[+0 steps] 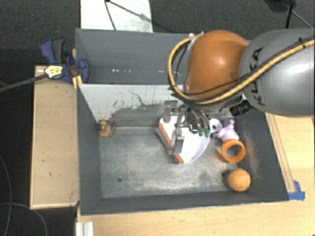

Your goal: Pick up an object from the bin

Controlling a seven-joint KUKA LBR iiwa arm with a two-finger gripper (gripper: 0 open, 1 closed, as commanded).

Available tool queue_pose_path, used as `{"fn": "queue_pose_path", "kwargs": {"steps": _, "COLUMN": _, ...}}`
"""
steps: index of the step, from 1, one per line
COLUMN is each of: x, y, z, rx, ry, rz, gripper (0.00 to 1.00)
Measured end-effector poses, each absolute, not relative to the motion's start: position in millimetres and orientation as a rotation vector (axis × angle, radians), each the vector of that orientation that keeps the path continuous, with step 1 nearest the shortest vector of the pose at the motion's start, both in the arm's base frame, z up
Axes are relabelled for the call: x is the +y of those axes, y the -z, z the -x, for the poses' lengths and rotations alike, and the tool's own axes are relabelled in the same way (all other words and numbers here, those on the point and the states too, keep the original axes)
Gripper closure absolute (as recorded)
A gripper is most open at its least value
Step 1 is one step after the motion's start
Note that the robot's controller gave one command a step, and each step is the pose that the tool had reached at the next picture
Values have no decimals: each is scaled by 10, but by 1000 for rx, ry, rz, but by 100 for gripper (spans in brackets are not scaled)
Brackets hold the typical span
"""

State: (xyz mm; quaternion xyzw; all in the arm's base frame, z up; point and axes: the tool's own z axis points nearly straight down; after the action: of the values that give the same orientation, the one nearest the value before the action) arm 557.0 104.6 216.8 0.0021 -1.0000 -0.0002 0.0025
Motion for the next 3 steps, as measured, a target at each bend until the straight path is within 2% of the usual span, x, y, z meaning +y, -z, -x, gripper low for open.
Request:
{"fn": "queue_pose_path", "kwargs": {"steps": 1, "x": 1040, "y": -2217, "z": -5584, "rx": -3144, "ry": 2, "rz": -3, "gripper": 0}}
{"fn": "queue_pose_path", "kwargs": {"steps": 2, "x": 712, "y": -1766, "z": -5477, "rx": -3151, "ry": 4, "rz": -43, "gripper": 0}}
{"fn": "queue_pose_path", "kwargs": {"steps": 3, "x": 169, "y": -1370, "z": -5589, "rx": -3142, "ry": 1, "rz": -63, "gripper": 0}}
